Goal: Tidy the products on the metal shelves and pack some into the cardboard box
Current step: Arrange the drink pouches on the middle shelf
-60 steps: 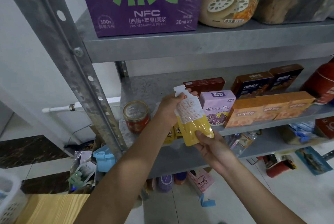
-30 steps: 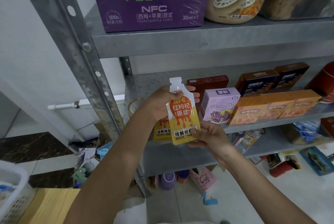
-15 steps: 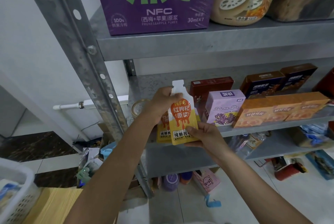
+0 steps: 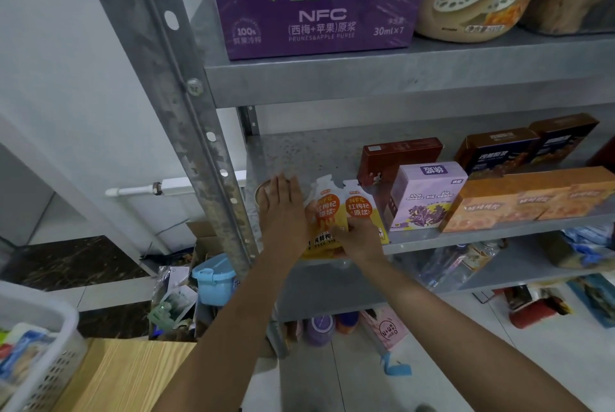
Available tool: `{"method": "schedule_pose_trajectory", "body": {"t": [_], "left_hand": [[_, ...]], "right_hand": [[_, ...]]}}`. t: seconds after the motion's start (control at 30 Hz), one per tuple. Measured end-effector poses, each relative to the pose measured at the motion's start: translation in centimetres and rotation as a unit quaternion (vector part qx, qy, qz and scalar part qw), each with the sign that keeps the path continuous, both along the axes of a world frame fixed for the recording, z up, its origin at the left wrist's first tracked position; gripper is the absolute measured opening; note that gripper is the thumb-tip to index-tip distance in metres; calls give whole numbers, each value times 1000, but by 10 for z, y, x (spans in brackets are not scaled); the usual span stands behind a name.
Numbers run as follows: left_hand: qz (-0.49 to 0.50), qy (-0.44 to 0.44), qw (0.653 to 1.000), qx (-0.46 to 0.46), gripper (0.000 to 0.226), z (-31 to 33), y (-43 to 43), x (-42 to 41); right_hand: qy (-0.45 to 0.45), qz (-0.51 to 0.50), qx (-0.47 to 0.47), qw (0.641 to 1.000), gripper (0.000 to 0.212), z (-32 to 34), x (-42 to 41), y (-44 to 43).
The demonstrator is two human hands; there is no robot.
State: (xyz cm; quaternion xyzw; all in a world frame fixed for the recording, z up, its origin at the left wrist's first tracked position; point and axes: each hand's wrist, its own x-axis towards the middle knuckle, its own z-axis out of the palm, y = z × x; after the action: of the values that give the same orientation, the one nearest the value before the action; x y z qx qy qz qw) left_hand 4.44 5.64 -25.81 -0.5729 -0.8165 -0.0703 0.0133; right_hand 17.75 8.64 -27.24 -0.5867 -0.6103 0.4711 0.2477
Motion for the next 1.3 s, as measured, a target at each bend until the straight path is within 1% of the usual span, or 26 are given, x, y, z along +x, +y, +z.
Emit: {"method": "schedule_pose_trajectory", "body": {"t": [0.07,0.13,0.2,0.23,0.3,0.37,0.43,0.47,0.53,0.63,0.7,0.73,0.77,0.8,0.83,0.87,0.9,0.97,1.03,1.1,1.17,1.2,1.27,1.3], "left_hand": [[1,3,1000,-8,68,1,1,1],[2,12,1000,-8,72,1,0,1],[1,11,1000,-9,78,1,-1,1],[0,11,1000,-11,81,0,-1,1],[-1,17,1000,-19,86,0,0,0],[-3,23,999,-27,87,-1,1,0],[-5,27,999,-25,87,-1,2,0],[-7,24,999,-21,85,-1,2,0],[-7,21,1000,-13,84,-2,2,0],[-19,63,997,30,82,-7,0,1],[-57,119,988,78,76,-10,-5,9],[-95,133,982,95,71,-13,-6,15],[-141,125,977,102,66,-18,-6,22],[-181,96,974,93,63,-23,-6,29],[-205,44,975,68,64,-27,-5,33],[-211,-10,977,38,69,-32,-5,35],[-209,-45,977,15,78,-39,-4,36],[-201,-63,977,-9,90,-54,-4,35],[-196,-51,979,-28,87,-62,-6,36],[-191,-48,980,-33,85,-63,-6,36],[-191,-46,980,-18,89,-63,-6,35],[-193,-48,980,-17,92,-63,-5,35],[-195,-46,980,-18,96,-63,-4,37],[-196,-41,980,-14,98,-63,-4,37]], "right_hand": [[-111,38,67,991,24,-1,-3,0],[-215,62,123,967,32,2,-3,-1],[-262,62,160,950,36,2,-1,-3],[-265,51,176,947,37,1,0,-5],[-233,5,208,950,36,-5,6,-6],[-201,-28,255,945,32,-15,17,-6],[-203,-40,298,932,28,-24,29,-6],[-204,-54,300,930,28,-30,34,-6],[-183,-101,258,943,28,-41,43,-5],[-95,-177,140,970,23,-54,48,0],[-27,-215,73,974,15,-54,47,1],[11,-235,37,971,12,-52,45,1],[51,-260,7,964,19,-47,42,1],[85,-284,-14,955,28,-44,40,2],[108,-301,-33,947,34,-42,38,4],[121,-312,-51,941,36,-39,36,6],[124,-317,-69,938,38,-35,34,6],[122,-321,-87,935,46,-31,32,7],[116,-320,-82,937,49,-32,33,6],[106,-312,-75,941,44,-36,35,4],[108,-299,-71,945,36,-39,37,2],[121,-298,-76,944,36,-41,38,1],[195,-312,-105,924,36,-41,42,-3],[217,-316,-119,916,37,-39,46,-7]]}}
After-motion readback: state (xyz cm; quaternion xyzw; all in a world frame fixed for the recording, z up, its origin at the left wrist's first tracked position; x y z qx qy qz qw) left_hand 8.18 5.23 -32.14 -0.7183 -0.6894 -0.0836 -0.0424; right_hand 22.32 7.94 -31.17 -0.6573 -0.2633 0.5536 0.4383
